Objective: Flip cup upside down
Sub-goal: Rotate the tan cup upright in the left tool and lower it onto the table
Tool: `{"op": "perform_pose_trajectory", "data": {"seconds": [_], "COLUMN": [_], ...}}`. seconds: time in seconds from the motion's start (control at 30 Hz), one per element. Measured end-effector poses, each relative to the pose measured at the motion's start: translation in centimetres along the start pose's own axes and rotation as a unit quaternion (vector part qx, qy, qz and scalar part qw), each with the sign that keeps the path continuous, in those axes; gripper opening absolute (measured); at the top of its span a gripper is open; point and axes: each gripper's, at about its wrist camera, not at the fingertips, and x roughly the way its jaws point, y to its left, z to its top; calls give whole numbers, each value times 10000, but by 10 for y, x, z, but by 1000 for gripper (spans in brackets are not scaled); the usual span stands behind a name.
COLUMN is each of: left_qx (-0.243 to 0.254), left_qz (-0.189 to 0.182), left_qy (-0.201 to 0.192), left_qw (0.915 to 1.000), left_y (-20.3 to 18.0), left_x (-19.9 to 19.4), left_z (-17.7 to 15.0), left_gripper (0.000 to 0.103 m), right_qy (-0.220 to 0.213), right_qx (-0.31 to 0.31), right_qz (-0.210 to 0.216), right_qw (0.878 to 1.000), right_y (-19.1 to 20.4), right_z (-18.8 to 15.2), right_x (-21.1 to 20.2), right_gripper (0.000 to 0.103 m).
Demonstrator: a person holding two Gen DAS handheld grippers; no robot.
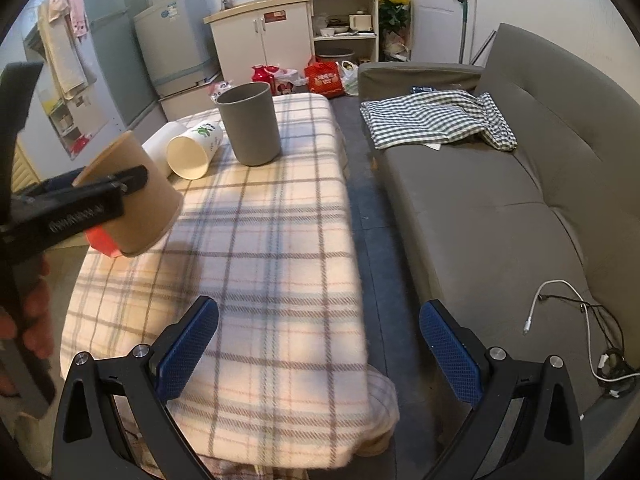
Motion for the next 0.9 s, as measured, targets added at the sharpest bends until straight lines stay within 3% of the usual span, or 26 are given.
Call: {"op": "perform_pose_trajectory", "data": {"seconds": [0.37,0.67,0.77,0.9], "left_qx": [40,294,174,160], "left_qz": [-275,-189,-415,-401], "left_qy": [387,429,634,644], "left_qw": [9989,9985,9970,9970], "left_y": [-10,-21,-19,-21], "left_x": [22,18,20,11], "left_z": [-20,-27,-28,-30], "left_gripper": [85,85,86,86], "right_qy": [199,209,202,159], "right_qx": [44,73,77,64], "right_qz": [-3,-43,-27,-28], "right_qw": [9998,9997,9998,9998], "right_y": [0,-3,-2,-1], "right_z": [-2,-3,-4,-4], "right_x": [18,15,12,5], "right_gripper": [101,101,101,101]}}
